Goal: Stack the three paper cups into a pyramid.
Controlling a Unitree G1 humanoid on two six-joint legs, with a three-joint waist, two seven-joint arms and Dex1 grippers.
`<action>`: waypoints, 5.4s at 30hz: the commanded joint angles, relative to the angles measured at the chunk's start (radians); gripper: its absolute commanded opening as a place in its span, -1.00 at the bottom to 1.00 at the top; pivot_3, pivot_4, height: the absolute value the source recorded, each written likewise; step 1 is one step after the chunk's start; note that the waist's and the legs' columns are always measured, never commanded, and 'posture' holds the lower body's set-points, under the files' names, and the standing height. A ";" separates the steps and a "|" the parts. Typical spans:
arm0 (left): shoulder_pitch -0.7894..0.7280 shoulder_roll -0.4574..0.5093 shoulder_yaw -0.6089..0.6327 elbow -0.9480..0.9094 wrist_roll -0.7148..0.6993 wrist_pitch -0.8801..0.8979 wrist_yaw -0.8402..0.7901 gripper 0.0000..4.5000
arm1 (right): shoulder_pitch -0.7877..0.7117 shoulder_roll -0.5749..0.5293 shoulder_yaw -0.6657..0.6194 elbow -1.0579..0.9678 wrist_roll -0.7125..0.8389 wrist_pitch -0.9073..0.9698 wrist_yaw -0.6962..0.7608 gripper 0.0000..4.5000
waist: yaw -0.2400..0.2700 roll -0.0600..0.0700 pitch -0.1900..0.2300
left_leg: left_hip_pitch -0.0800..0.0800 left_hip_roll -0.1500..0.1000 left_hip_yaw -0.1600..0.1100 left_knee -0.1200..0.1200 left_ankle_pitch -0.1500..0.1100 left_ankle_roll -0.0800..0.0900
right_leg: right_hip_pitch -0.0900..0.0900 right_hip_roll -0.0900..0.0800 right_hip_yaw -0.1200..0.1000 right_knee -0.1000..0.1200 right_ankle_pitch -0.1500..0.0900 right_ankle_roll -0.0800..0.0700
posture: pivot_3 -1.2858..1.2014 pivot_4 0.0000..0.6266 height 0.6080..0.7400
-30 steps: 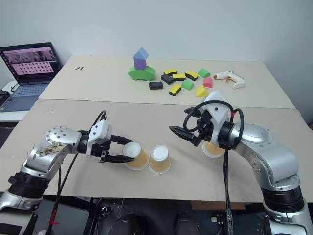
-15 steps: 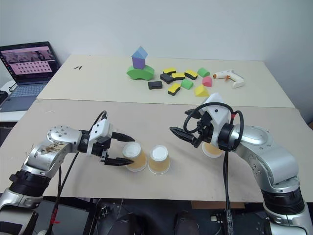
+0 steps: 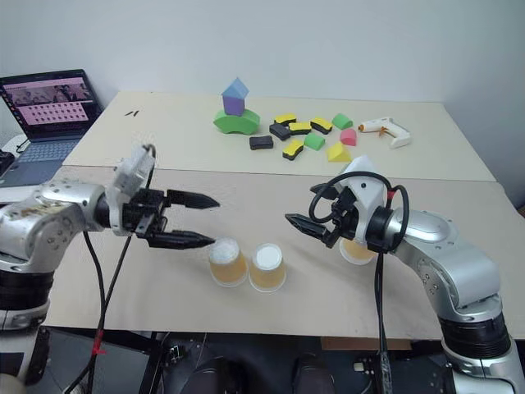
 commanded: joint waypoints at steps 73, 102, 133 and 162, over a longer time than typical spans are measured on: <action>0.076 0.023 0.070 -0.094 -0.034 0.022 0.227 1.00 | 0.118 -0.154 -0.112 0.418 -0.180 -0.267 0.326 0.10 | -0.001 -0.002 0.002 | 0.014 -0.001 0.000 -0.008 0.000 0.000 | 0.013 0.000 0.002 -0.007 -0.001 0.002 | 0.03 -0.52 0.44; 0.084 0.024 0.056 -0.093 -0.029 0.023 0.219 1.00 | 0.078 -0.159 -0.147 0.399 -0.151 -0.244 0.270 0.96 | -0.001 -0.002 0.002 | 0.014 -0.001 0.000 -0.008 0.000 0.000 | 0.013 0.000 0.002 -0.007 -0.001 0.002 | 0.03 -0.52 0.44; 0.093 0.040 0.087 -0.134 -0.067 0.074 0.257 1.00 | 0.179 -0.201 -0.170 0.383 -0.134 -0.227 0.323 0.96 | -0.001 0.000 0.005 | 0.014 -0.001 0.000 -0.009 0.000 0.000 | 0.013 -0.001 0.002 -0.007 -0.001 0.002 | 0.03 -0.52 0.44; 0.097 0.042 0.078 -0.124 -0.067 0.072 0.266 1.00 | 0.252 -0.253 -0.271 0.351 -0.129 -0.216 0.345 0.96 | 0.005 0.000 0.005 | 0.014 -0.001 0.000 -0.009 0.000 0.000 | 0.014 -0.001 0.002 -0.007 -0.001 0.002 | 0.03 -0.52 0.44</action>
